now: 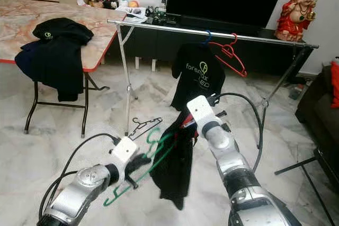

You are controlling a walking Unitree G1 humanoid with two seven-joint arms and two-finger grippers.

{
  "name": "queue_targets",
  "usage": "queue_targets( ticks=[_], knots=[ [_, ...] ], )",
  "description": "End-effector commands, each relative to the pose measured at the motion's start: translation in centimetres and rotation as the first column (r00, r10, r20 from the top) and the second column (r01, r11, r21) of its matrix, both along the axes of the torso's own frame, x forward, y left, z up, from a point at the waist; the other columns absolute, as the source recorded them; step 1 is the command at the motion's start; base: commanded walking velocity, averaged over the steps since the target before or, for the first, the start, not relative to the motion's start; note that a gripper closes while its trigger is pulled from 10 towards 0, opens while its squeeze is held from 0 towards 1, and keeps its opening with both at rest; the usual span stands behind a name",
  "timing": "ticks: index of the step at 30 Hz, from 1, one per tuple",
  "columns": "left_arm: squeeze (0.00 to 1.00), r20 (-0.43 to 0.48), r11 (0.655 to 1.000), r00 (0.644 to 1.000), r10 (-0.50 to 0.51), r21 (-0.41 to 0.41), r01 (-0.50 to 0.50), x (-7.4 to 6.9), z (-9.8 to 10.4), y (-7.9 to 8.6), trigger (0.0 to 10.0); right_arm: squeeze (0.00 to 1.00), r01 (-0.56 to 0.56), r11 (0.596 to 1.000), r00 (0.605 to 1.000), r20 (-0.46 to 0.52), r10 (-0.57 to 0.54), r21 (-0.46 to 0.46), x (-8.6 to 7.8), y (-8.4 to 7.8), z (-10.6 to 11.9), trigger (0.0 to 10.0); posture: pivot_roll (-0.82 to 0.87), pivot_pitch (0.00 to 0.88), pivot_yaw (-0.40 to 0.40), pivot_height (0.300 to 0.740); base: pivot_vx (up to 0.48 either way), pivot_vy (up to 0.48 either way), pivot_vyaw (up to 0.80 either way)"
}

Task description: Hang hanger

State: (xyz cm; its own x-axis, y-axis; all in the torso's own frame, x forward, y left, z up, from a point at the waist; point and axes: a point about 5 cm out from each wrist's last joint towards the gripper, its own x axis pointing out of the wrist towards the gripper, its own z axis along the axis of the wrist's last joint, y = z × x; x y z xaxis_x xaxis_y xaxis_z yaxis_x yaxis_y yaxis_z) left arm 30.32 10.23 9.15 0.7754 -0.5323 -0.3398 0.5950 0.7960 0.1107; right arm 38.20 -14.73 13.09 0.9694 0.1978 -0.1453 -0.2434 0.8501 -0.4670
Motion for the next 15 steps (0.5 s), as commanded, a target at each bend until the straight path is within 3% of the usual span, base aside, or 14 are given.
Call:
queue_targets(
  ticks=[1, 9, 11, 15],
  knots=[
    [0.0, 0.048, 1.0, 0.999, 0.015, -0.017, -0.015, 0.5, 1.0, 0.1, 10.0, 0.0, 0.034, 0.999, 0.999, 0.01, -0.034, 0.008, 0.3, -0.5, 0.6, 10.0, 0.14, 0.0, -0.121, 0.74, 0.0, 0.0, 0.0],
    [0.0, 0.038, 0.997, 0.997, -0.061, -0.034, 0.062, 0.0, 0.9, -0.6, 10.0, 0.0, -0.064, 0.998, 0.998, 0.007, 0.064, 0.026, 0.0, 1.0, 0.5, 10.0, 0.14, 0.0, -0.119, 0.74, 0.0, 0.0, 0.0],
    [0.0, 0.024, 0.99, 0.991, -0.128, -0.064, 0.129, -0.6, 0.8, -1.6, 10.0, 0.0, -0.113, 0.993, 0.994, 0.001, 0.113, 0.03, -0.2, 2.0, 0.2, 10.0, 0.14, 0.0, -0.119, 0.74, 0.0, 0.0, 0.0],
    [0.0, 0.018, 0.986, 0.988, -0.153, -0.072, 0.154, -0.9, 0.7, -2.0, 10.0, 0.0, -0.195, 0.98, 0.981, -0.016, 0.196, 0.047, -0.5, 3.2, 0.1, 10.0, 0.14, 0.0, -0.118, 0.74, 0.0, 0.0, 0.0]
  ],
)
